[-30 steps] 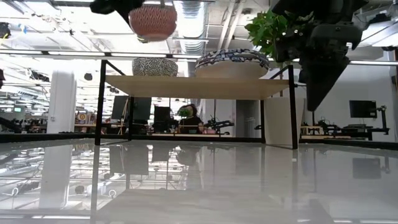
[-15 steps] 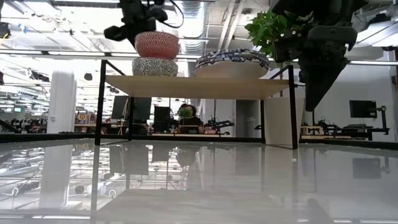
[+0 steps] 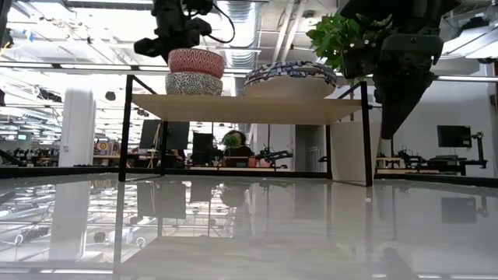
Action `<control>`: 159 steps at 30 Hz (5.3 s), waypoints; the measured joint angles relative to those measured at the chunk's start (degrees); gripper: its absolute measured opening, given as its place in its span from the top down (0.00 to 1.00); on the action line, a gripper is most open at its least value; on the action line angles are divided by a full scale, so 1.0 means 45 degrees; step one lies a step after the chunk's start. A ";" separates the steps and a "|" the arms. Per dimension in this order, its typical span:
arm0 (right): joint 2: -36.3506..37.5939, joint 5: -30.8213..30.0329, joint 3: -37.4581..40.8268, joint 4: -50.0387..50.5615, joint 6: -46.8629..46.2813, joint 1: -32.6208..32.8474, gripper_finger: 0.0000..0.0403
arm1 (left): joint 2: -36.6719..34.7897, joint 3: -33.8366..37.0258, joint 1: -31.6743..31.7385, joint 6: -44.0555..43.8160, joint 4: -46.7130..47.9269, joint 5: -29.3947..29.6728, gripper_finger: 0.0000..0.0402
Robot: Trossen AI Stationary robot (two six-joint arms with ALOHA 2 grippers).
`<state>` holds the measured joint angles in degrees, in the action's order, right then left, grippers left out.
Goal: Place and stack bowls onto a shelf
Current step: Stack the blue patterned bowl on top of the red patterned bowl on the shelf, then stack the yellow patterned bowl on top of the blue patterned bowl on the shelf
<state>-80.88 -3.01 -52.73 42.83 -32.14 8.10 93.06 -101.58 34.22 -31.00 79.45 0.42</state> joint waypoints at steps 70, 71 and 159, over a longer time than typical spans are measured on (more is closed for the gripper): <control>0.0010 0.2331 0.0010 0.7937 -0.9737 0.5752 0.92 | 0.0014 -0.5723 -0.6689 -0.1608 -0.1044 0.0901 0.52; 0.0010 0.2594 0.0010 0.7903 -1.0048 0.5931 0.92 | 0.0138 -0.5702 -0.7147 -0.1709 -0.1182 0.1282 0.52; 0.0000 0.0627 0.0000 0.5044 -1.6069 1.0316 0.92 | 1.1842 -0.5702 -1.3100 -0.5034 -1.1578 0.4074 0.54</control>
<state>-80.88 -0.19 -52.73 65.53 -104.45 54.52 146.34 -127.24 -24.73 -53.65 27.35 18.75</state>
